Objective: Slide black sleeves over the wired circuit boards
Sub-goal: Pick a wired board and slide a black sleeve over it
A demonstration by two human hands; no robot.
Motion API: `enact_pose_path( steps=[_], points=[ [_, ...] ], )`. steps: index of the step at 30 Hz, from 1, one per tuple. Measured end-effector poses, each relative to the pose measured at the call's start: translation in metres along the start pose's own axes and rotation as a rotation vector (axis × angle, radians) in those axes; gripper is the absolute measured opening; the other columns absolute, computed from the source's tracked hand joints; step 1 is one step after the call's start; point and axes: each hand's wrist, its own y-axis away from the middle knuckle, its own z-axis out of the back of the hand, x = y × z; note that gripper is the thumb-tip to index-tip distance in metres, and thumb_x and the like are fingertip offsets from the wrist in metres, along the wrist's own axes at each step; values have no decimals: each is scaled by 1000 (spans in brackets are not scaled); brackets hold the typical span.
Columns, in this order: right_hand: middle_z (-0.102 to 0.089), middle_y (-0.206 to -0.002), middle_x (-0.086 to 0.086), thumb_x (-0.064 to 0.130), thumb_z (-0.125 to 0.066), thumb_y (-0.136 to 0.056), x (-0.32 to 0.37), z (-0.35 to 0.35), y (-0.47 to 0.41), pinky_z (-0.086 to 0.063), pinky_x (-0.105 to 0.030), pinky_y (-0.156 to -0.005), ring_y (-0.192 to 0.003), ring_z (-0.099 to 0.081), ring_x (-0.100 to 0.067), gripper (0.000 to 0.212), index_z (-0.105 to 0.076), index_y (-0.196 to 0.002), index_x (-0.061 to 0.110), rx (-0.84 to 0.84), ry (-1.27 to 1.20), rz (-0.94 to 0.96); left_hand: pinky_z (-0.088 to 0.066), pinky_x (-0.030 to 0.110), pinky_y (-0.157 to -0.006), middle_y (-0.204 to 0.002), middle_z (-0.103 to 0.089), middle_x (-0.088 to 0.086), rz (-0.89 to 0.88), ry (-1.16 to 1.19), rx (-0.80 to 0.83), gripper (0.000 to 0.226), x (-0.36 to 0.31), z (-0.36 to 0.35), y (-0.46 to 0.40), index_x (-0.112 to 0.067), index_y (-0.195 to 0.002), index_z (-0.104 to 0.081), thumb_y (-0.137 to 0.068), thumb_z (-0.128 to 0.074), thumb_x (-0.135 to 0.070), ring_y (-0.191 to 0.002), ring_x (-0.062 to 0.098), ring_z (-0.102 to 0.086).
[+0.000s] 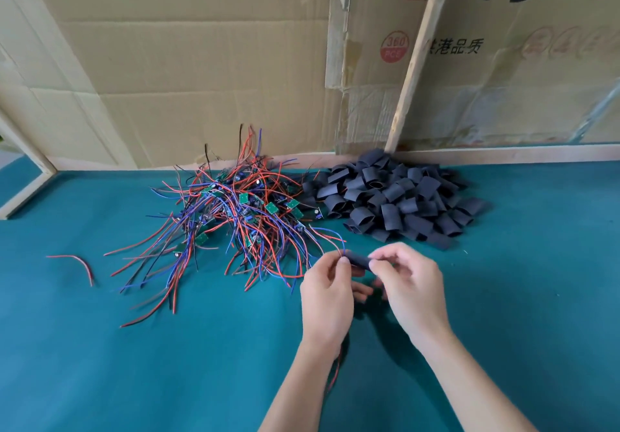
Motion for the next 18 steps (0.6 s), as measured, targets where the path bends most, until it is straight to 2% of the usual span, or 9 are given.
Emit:
enact_pose_path(
  steps=[2,5,8,10,13,15,18],
  points=[
    [-72,-67,3,15,-74,-82,-5,1,5,-49,-32,-59,-58,-64,-12,14,-67,-76,25,65,-26,-37,-60,36,-65,-73,-72,-2,-79,-136,-34,22,10,-2,0,-25,-98,-70,-102,-50,-17,-58,15,-67],
    [-73,-74,2,17,-81,-83,-8,4,2,-54,-37,-60,-61,-63,-21,18,-64,-77,22,149,21,-66,-61,41,-73,-77,-73,-7,-120,-173,-37,21,17,0,-1,-33,-102,-73,-99,-54,-25,-66,13,-65],
    [-71,-71,-10,35,-84,-71,-5,14,-3,-45,-32,-51,-58,-56,-20,26,-62,-75,21,287,-52,-132,-59,34,-67,-78,-73,-5,-127,-124,22,26,16,4,1,-39,-105,-74,-101,-54,-24,-64,14,-67],
    [-71,-73,-9,43,-85,-57,-6,22,-7,-41,-29,-52,-60,-53,-19,35,-64,-74,20,324,-107,-188,-56,29,-61,-73,-72,-2,-126,-101,58,27,14,6,4,-40,-108,-74,-101,-53,-25,-58,15,-65],
    [-74,-83,-3,33,-90,-52,-8,35,-13,-43,-28,-56,-63,-54,-17,32,-67,-72,23,290,-249,-230,-53,27,-58,-73,-72,6,-112,-58,104,31,13,7,8,-33,-114,-74,-105,-52,-14,-59,19,-66],
    [-75,-89,-3,23,-91,-57,-10,45,-17,-45,-27,-60,-65,-57,-14,33,-71,-84,28,233,-333,-239,-52,25,-56,-74,-71,5,-101,-57,155,31,11,7,9,-28,-116,-73,-105,-50,-9,-60,20,-67],
    [-76,-109,-5,16,-94,-58,-12,59,-22,-50,-31,-76,-88,-65,-13,60,-76,-113,30,174,-503,-250,-51,24,-55,-71,-67,2,-70,-105,299,24,9,8,14,-25,-108,-74,-100,-53,-17,-58,20,-66]
  ],
)
